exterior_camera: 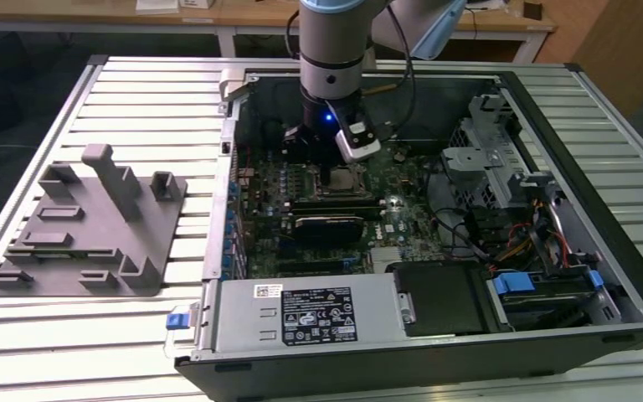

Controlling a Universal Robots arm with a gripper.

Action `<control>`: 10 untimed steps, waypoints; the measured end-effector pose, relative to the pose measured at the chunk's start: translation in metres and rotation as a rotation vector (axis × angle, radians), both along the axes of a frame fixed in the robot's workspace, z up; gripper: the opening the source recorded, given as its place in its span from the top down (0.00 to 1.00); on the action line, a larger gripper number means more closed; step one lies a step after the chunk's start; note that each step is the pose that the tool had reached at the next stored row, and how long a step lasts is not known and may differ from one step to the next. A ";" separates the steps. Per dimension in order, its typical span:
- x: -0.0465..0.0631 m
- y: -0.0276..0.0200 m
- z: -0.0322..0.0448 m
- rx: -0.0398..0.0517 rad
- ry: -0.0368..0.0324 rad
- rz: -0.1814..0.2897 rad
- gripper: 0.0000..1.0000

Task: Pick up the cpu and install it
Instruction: 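Close the cpu cover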

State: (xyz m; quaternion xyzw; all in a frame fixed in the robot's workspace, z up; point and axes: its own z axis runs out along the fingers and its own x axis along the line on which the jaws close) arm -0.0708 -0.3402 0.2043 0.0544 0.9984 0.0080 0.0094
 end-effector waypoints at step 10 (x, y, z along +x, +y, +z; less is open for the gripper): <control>-0.001 0.0000 -0.0019 -0.0001 0.0000 0.103 0.89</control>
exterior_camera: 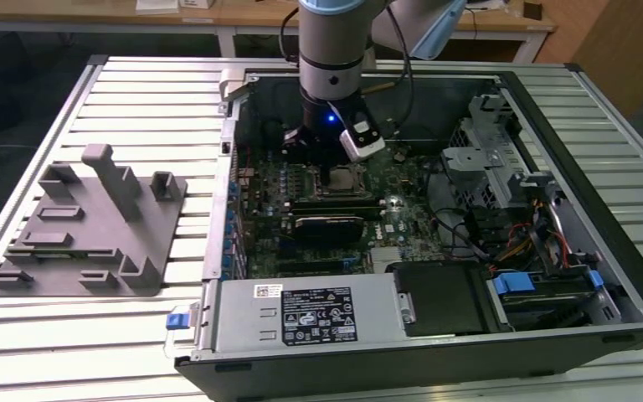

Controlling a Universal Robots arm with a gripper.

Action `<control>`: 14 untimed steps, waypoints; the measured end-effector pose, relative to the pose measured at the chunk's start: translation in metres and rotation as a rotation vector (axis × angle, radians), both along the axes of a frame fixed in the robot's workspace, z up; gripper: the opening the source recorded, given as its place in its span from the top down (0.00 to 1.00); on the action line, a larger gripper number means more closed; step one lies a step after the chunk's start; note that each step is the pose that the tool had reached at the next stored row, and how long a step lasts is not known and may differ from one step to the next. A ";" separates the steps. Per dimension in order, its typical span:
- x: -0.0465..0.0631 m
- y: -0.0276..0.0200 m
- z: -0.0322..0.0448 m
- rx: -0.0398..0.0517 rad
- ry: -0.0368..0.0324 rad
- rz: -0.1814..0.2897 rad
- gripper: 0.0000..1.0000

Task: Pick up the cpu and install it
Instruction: 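Close the cpu cover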

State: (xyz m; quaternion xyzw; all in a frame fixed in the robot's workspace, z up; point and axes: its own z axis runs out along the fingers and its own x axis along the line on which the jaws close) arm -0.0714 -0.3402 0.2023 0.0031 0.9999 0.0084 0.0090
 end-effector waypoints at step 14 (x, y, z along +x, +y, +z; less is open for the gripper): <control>-0.001 0.0000 0.0007 0.0000 0.0001 0.007 0.89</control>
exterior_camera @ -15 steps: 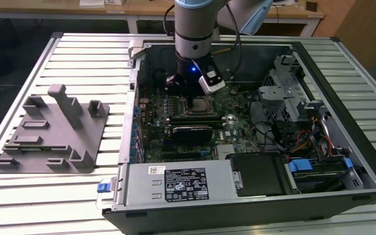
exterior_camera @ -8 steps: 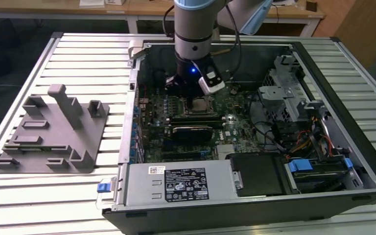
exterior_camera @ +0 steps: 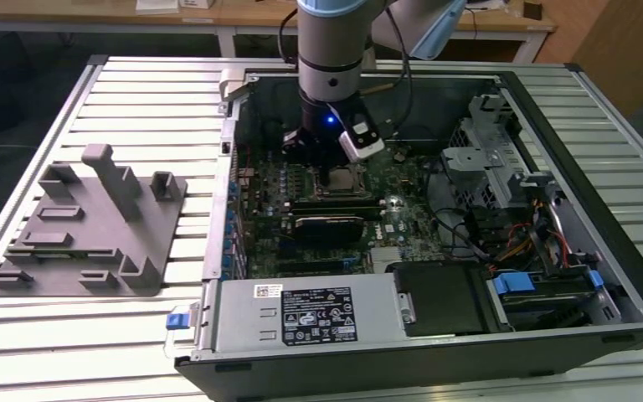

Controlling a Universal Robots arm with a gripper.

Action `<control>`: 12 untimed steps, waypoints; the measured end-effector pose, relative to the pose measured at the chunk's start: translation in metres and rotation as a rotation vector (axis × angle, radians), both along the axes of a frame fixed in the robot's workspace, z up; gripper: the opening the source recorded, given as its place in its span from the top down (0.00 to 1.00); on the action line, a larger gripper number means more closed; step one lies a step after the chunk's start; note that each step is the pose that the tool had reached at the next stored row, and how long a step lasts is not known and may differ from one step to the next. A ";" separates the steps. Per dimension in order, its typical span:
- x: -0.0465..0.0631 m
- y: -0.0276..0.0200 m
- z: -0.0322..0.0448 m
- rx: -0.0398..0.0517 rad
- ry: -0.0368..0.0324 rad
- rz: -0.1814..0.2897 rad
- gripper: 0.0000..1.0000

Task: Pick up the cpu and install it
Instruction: 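Close the cpu cover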

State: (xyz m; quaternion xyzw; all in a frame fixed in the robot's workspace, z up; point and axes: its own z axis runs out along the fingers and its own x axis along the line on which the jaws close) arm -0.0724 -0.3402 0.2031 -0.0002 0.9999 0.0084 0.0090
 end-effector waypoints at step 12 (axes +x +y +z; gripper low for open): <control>0.003 0.0000 0.0097 -0.0001 0.0000 0.000 0.89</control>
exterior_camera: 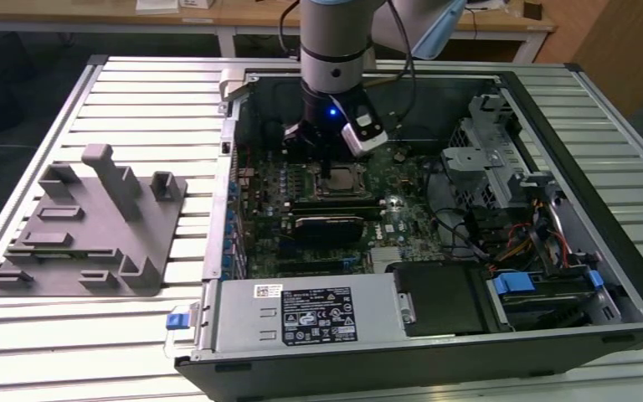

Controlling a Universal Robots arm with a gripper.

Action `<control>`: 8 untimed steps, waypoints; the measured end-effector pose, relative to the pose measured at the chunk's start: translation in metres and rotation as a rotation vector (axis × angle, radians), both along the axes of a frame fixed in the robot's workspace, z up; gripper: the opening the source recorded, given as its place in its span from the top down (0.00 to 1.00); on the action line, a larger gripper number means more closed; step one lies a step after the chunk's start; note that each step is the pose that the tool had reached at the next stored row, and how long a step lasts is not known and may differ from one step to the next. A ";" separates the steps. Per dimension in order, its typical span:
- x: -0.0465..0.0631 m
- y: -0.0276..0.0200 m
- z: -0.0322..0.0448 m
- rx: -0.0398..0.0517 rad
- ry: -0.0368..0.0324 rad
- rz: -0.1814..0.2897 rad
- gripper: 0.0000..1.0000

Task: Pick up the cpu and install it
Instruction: 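Close the cpu cover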

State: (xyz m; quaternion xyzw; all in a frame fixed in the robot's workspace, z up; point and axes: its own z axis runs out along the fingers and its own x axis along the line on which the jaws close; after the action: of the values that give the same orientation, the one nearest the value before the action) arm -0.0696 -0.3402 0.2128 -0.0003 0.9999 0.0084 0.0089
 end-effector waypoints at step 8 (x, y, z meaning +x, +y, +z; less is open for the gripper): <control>0.022 0.0000 0.0000 0.0000 0.0000 0.000 0.89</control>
State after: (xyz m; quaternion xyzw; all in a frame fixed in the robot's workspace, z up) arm -0.0480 -0.3403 0.2128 -0.0003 0.9999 0.0084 0.0089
